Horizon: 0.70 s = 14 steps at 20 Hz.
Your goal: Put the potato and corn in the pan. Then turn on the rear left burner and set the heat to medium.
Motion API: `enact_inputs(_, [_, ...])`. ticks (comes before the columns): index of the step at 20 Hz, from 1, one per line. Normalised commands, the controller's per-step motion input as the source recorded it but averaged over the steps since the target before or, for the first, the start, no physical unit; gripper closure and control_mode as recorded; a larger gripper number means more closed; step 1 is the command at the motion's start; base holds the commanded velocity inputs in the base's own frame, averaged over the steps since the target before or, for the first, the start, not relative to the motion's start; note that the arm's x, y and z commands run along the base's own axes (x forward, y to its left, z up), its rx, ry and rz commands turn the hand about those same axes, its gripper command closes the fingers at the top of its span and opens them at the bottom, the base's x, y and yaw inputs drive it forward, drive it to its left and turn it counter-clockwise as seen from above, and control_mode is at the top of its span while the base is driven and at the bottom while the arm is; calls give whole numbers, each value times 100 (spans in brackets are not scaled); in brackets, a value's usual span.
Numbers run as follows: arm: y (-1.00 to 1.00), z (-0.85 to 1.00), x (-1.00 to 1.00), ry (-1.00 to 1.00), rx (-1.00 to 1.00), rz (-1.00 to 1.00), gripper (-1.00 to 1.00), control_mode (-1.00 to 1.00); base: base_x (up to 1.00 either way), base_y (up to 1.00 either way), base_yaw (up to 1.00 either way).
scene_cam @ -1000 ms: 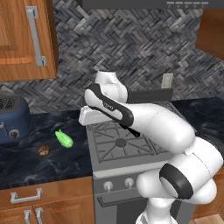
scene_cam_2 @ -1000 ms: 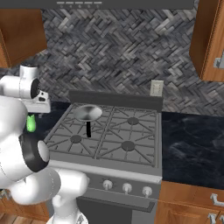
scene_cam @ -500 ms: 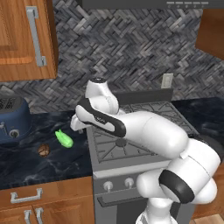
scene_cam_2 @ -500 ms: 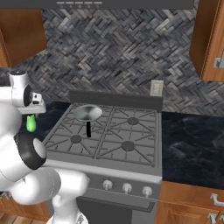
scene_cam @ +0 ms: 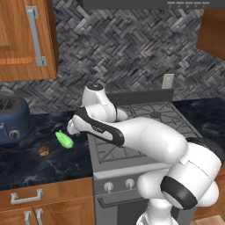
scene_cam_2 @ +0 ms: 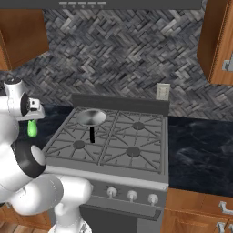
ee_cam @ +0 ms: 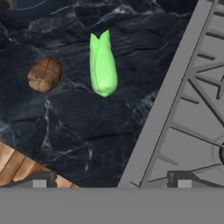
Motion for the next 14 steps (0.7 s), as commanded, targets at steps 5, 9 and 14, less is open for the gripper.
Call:
enact_inputs(5, [18, -1, 7, 2, 0, 0, -100, -100, 0, 0, 0])
enact_inputs(9, [28, -16, 17, 0, 0, 0, -100, -100, 0, 0, 0])
enact_inputs(14, [29, -25, 13, 0, 0, 0, -100, -100, 0, 0, 0])
